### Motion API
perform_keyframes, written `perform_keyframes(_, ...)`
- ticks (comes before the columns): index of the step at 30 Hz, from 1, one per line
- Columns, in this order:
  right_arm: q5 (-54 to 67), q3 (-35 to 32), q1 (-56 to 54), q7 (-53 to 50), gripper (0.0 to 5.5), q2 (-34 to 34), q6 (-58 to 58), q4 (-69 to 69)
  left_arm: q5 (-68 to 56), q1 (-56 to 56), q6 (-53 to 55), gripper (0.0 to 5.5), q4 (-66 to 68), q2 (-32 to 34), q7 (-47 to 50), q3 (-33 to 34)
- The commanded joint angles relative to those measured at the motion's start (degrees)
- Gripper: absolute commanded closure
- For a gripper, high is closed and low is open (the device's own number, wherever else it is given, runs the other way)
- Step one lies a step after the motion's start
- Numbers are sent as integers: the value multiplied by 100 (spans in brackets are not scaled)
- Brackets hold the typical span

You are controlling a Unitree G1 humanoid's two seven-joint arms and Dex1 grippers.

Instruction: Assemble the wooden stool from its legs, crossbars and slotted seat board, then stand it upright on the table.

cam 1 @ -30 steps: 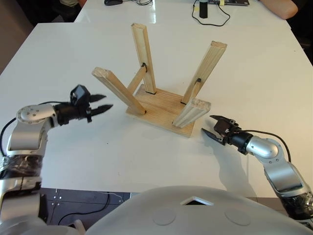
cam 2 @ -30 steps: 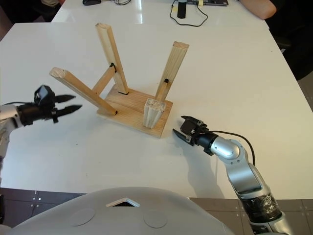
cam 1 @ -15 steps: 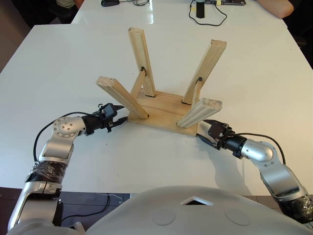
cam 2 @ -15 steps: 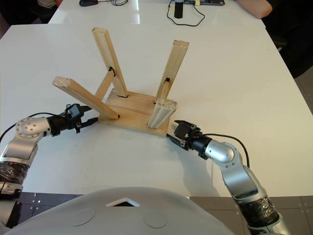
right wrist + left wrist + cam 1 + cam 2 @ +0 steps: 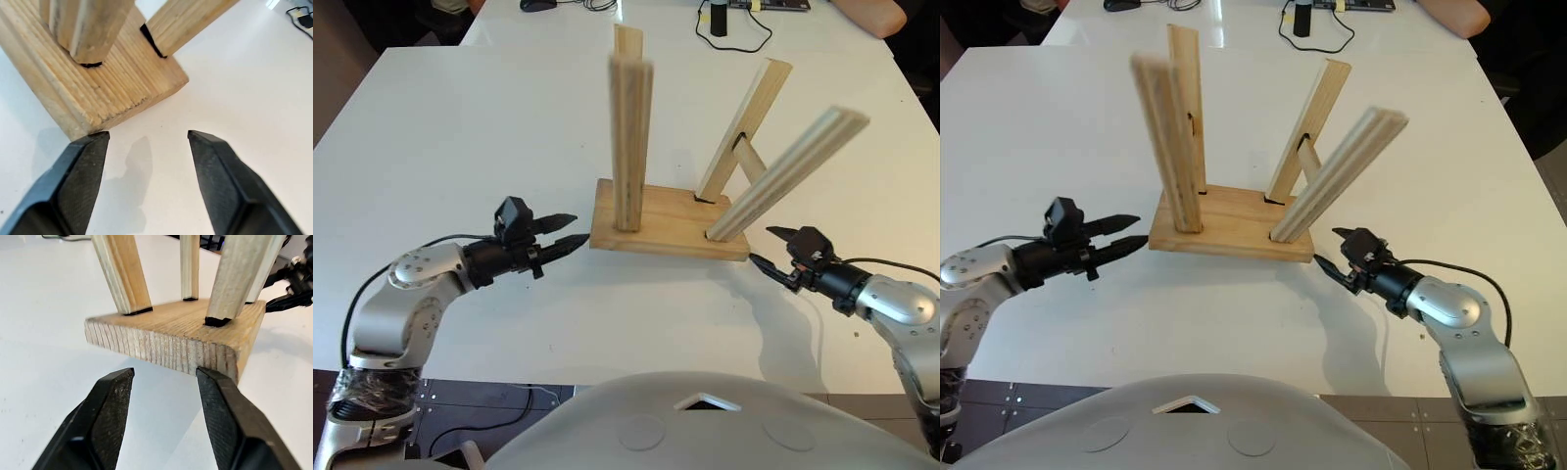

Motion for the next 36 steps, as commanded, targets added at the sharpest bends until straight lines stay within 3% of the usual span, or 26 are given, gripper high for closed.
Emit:
perform_keyframes(1,1095,-343,106,652,255,-123,-27,-913,-565,99,133,312,-690,161,-699,-105)
perform_keyframes(16,2200,-1018,-123,953,255,-552,319,-1366,-1037,-129,493,312,-829,324,-901,392)
perform_keyframes(25,1646,-1004,200,1611,255,-733,-162,-275,1091,-47,-931,312,536,666,-1431,-418)
perform_keyframes(31,933,-554,320,1971,255,-938,-820,450,1995,-164,-1879,312,1552,699,-1661,-877)
perform_keyframes(36,262,195,47,2109,255,-899,-1460,1269,2305,-578,-2327,312,2325,313,-1638,-1210)
